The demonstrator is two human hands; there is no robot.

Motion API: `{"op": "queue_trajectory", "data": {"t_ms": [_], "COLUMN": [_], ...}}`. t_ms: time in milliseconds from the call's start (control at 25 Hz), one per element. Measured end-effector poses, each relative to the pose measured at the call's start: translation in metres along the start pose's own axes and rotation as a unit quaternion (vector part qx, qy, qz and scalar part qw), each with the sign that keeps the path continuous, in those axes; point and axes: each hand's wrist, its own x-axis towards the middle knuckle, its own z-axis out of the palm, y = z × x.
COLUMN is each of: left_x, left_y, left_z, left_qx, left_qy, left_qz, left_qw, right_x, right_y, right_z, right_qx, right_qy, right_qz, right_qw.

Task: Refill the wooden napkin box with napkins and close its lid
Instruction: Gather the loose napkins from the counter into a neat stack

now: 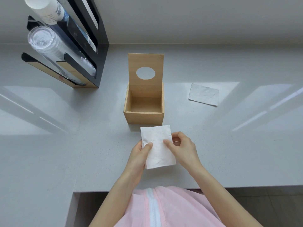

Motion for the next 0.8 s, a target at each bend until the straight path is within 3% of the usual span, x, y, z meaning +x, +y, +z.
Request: {"op": "queue_trajectory", "data": {"t_ms": [200, 520, 640, 800], "left_x": [0.006, 0.017, 0.026, 0.038], "left_y": [-0.001, 0.006, 0.012, 0.020], "left_z": [0.022, 0.078, 0.095, 0.111], "left_qx": [-0.013, -0.019, -0.028, -0.033], "left_qy": [-0.024, 0.006, 0.017, 0.036], "left_qz": [0.007, 0.012, 0.010, 0.014], "left_qw": [1.000, 1.000, 0.999, 0.999], "right_x": [0.009, 0.045, 0.086, 0.143], "right_y": [0.012, 0.018, 0.013, 0.001], "right_z": [-0.030, -0.094, -0.130, -0.159], "right_qx": [0.062, 0.052, -0.006, -0.191], "right_qy": [-0.053, -0.084, -0.020, 0.034], "right_qz": [0.051, 0.016, -0.012, -0.080], "right_qw": [0.995, 0.995, 1.000, 0.978]}}
